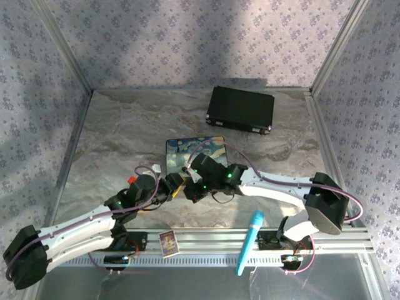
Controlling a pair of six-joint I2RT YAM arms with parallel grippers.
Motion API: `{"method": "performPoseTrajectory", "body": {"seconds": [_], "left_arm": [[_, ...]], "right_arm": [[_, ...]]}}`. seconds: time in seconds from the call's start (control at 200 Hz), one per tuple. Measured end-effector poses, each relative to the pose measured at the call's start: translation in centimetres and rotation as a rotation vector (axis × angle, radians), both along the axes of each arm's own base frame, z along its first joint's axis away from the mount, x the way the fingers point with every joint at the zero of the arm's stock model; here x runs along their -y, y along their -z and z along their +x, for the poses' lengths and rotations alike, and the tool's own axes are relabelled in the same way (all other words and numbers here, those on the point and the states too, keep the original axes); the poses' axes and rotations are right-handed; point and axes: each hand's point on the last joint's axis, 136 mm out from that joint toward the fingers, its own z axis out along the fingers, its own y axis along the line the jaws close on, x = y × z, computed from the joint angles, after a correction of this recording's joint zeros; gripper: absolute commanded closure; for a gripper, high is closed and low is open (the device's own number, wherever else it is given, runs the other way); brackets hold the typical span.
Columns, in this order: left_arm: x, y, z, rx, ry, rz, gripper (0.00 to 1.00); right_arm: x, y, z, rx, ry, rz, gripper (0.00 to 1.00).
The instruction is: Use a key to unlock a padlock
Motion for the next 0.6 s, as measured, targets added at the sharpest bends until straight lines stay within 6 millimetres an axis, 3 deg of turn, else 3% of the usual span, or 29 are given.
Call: {"method": "performPoseTrajectory", "body": {"seconds": [0.195,0.3,0.6], "left_arm": [[0.8,0.8,-0.5,-0.04,0.043,-0.002,0.74],[0.9,0.7,-0.6,-0.047,0.047,-0.008,0.92],[0.4,1.3,-0.9,-0.051,0.048,0.02,1.0]], "right_arm": [[-0.3,-0.1,0.4,0.01,0.006,0.022,1.0],[0.0,0.2,0.9,0.01,0.021,0.02,1.0],[0.3,0.4,1.0,0.006,0.024,0.026,1.0]]}}
